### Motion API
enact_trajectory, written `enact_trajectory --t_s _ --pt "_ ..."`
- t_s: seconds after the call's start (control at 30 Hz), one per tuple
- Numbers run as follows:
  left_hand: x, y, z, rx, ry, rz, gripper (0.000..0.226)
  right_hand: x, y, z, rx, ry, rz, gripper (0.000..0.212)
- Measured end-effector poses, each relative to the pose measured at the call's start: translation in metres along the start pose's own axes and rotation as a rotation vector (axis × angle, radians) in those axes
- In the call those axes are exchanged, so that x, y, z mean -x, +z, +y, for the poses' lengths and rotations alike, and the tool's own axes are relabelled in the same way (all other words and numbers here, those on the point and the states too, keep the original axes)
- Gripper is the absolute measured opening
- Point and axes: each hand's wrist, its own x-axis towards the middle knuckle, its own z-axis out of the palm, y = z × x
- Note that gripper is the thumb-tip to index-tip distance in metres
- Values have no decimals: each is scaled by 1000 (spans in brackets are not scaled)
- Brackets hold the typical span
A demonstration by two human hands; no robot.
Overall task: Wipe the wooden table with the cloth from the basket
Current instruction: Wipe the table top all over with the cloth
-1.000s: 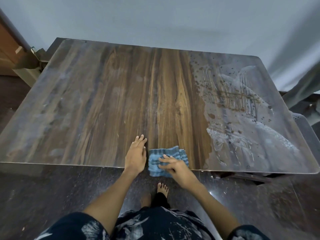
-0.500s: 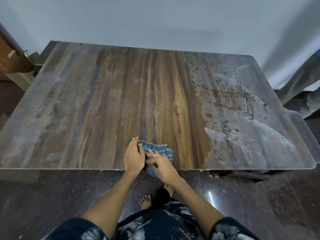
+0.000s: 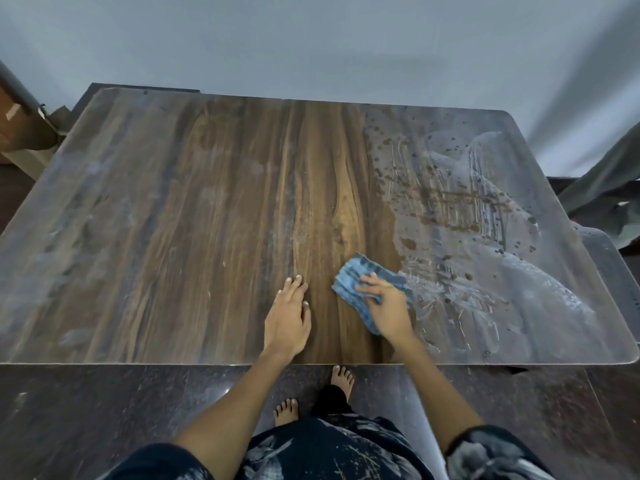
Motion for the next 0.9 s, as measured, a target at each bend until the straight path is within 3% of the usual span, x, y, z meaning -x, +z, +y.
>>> enact_trajectory --t_s 0.07,0.27,0.37,0.5,0.6,0.73,0.9 --pt "-11 6 9 -12 -12 -1 43 -15 13 -12 75 0 28 28" --pt "-40 20 25 14 -75 59 43 -8 -10 3 235 -208 -272 33" --pt "-59 27 33 -32 -110 82 43 -12 -38 19 289 -291 -329 34" --pt "-86 34 45 -92 -119 86 43 -52 -68 22 331 -257 -241 39" --pt "-107 40 52 -125 -132 100 44 -100 -74 23 516 -260 -105 39" --pt "-135 44 60 -154 -139 79 47 -158 -59 9 612 -138 -98 45" --pt "-181 49 75 -194 -125 -2 52 -186 -44 -3 720 -206 -121 49"
